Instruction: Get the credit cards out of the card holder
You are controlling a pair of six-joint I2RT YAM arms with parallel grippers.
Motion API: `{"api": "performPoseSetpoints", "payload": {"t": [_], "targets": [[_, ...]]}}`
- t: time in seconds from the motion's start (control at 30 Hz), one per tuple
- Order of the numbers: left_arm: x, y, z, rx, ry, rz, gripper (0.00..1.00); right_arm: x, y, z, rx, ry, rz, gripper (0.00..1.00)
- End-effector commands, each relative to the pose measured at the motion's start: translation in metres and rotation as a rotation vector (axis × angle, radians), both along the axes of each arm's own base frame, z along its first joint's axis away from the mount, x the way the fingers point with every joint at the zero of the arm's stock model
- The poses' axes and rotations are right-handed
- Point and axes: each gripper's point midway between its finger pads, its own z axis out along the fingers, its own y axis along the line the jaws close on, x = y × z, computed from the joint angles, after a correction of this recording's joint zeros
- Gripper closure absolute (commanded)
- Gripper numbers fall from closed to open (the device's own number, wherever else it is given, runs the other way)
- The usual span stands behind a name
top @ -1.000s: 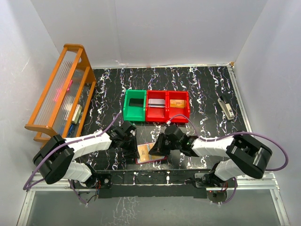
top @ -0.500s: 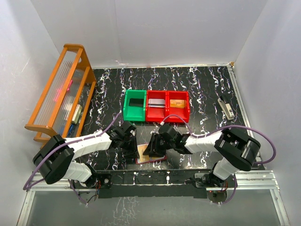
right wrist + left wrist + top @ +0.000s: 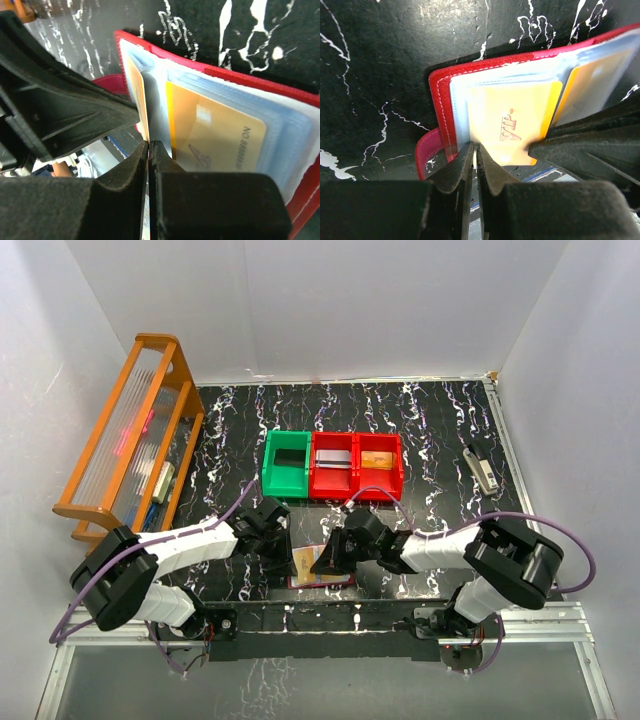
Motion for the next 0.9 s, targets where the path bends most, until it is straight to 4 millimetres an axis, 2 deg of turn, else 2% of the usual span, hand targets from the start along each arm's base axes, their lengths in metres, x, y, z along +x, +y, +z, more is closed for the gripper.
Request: {"api": "performPoseSetpoints", "payload": {"t": [0.0, 0.23, 0.43, 0.67, 0.77, 0.87], "targets": [[-0.011, 0.02, -0.02, 0.097, 0.034, -0.004, 0.93, 0.01, 0.011, 0.038, 0.156, -0.09, -0.005, 1.0], [-0.012, 0.022, -0.023, 0.107, 0.038, -0.008, 0.94, 0.009, -0.003, 0.036, 0.146, -0.101, 0.006, 1.0], [-0.013, 0.022, -0.023, 0.104, 0.039, -0.008, 0.94, 0.008, -0.012, 0.036, 0.16, -0.094, -0.006, 0.92], [-0.011, 0.019, -0.021, 0.095, 0.037, -0.013, 0.94, 0.01, -0.006, 0.036, 0.174, -0.075, 0.005, 1.0], [-0.011, 0.02, -0.021, 0.101, 0.037, -0.01, 0.94, 0.012, -0.017, 0.024, 0.096, -0.065, -0.036, 1.0], [-0.009, 0.022, -0.017, 0.109, 0.024, 0.008, 0.95, 0.015, -0.032, 0.022, 0.055, -0.089, -0.075, 1.0]]}}
